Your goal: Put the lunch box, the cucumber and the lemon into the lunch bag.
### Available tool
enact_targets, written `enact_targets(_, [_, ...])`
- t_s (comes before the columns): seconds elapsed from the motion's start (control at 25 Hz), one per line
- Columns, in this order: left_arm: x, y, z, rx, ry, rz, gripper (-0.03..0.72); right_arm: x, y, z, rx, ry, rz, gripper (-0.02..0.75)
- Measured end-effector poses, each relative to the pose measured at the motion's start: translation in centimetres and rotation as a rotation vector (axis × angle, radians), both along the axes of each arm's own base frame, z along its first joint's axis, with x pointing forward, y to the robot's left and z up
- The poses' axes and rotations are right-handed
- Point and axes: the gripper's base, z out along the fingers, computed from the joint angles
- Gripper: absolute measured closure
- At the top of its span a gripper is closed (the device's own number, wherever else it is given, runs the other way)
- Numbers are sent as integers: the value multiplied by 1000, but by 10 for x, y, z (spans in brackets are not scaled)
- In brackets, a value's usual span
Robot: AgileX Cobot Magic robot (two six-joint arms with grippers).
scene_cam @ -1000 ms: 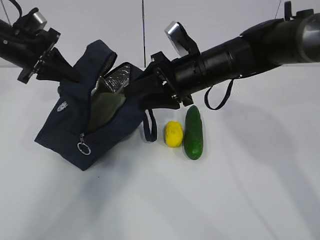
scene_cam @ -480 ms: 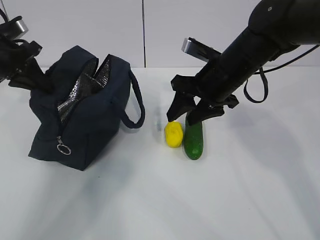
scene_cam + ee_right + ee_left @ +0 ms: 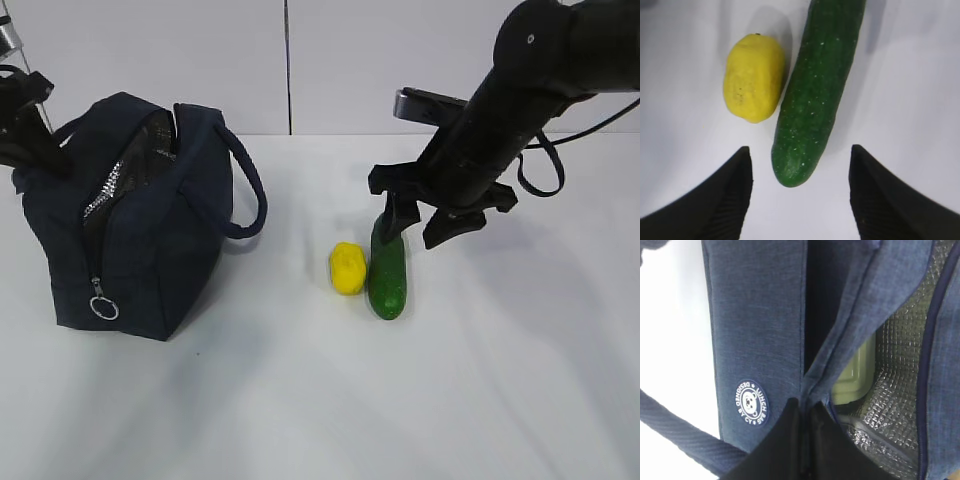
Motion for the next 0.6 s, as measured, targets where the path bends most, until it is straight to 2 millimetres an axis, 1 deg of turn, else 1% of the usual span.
enact_targets(0.12, [-1,0,3,0,1,11,696,2,-3,-7,-37,22,-38,260])
enact_targets(0.32, [-1,0,3,-3,17,36,696,5,-5,-20,-67,39,-52,227])
enact_targets(0.6, [-1,0,3,-4,23,47,696,15,-2,-28,-35,-22,-96,223])
